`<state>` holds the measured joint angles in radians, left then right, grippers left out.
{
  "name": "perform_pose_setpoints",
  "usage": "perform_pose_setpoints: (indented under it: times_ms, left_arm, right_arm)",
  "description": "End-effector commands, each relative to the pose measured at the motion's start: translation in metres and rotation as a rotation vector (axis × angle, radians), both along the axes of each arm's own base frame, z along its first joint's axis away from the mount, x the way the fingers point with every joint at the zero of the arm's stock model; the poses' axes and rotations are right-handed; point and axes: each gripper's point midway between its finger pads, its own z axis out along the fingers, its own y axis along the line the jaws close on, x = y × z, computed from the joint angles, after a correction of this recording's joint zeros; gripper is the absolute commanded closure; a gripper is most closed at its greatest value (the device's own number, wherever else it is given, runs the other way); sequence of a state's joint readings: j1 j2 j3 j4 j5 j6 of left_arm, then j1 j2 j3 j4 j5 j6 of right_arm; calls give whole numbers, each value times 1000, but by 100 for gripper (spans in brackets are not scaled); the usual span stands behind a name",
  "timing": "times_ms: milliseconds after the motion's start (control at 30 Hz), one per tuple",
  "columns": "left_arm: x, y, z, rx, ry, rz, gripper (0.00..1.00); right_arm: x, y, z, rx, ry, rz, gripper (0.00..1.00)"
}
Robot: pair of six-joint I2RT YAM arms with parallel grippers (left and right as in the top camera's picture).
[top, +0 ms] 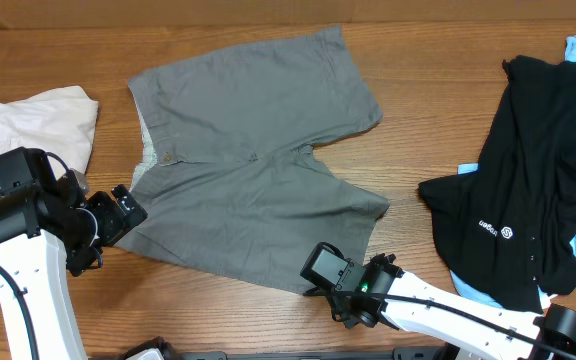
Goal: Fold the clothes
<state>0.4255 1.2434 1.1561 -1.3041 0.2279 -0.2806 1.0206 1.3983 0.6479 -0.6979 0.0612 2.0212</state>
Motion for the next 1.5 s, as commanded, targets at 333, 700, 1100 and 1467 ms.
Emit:
perform_pose_setpoints:
  times_ms: [333, 700, 1100, 1467]
  left_arm:
    - [12, 11, -36, -4, 62, 43, 2]
    - [-8, 33, -134, 72, 248, 273, 12]
    - [-1, 39, -170, 109, 174, 283, 59]
    - [-15, 32, -163, 88, 247, 258, 96]
  right_arm:
    - [35, -32, 1, -106, -96, -19, 96]
    - [47, -42, 1, -117, -103, -7, 96]
    - [48, -42, 1, -115, -105, -7, 96]
    - [47, -44, 6, -120, -106, -8, 96]
